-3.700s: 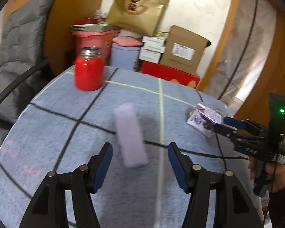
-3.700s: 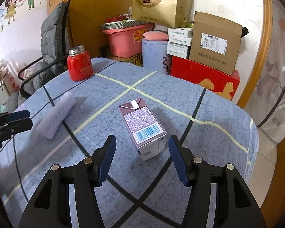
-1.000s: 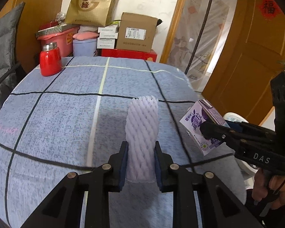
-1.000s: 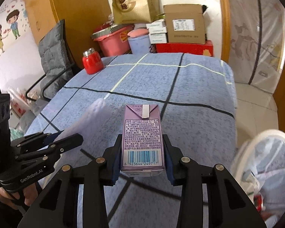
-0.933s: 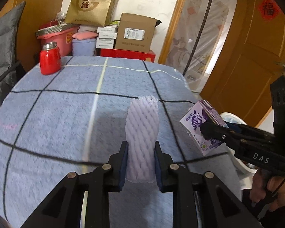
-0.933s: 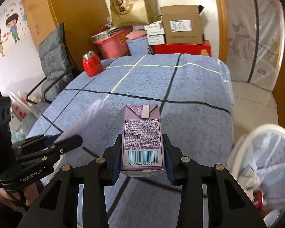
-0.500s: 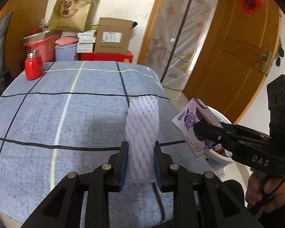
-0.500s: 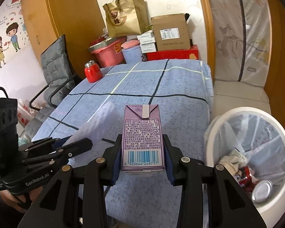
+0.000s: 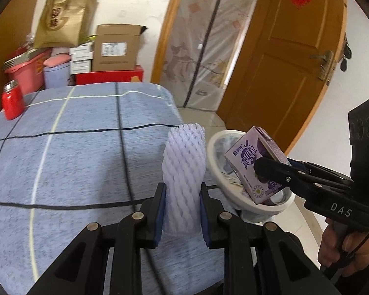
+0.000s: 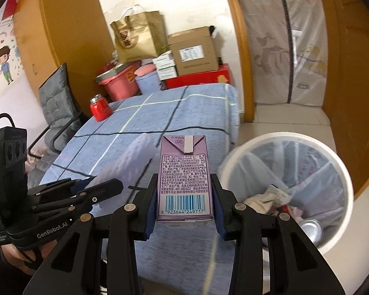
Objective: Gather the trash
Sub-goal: 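Carry the foam sleeve and milk carton over the bin and open both tools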
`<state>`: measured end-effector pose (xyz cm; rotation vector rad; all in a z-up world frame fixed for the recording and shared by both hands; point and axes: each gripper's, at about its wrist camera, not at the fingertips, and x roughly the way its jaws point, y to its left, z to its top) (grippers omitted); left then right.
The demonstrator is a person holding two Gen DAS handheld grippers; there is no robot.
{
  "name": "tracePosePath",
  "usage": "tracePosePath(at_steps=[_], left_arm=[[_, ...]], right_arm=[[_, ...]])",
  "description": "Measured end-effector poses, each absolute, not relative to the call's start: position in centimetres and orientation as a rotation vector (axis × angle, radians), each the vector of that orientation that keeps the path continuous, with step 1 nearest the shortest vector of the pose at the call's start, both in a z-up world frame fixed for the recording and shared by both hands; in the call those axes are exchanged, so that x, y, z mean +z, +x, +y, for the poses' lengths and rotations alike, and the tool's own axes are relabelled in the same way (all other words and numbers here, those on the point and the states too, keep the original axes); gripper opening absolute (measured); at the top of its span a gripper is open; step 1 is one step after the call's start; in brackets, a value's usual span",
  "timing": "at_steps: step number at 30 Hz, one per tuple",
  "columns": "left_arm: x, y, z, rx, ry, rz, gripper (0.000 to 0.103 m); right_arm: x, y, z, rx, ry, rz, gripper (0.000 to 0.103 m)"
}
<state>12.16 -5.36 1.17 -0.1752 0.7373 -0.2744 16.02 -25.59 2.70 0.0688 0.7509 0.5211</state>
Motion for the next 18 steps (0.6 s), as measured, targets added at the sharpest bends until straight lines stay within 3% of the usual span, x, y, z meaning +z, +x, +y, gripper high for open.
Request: tracePosePath(at_steps=[18], left_arm=[[-0.2,17.8,-14.6,-0.434,-0.080,0.772,0.025]], right_arm=[[1.2,18.4,-36.1,0.301,0.171,0.768,0.039]])
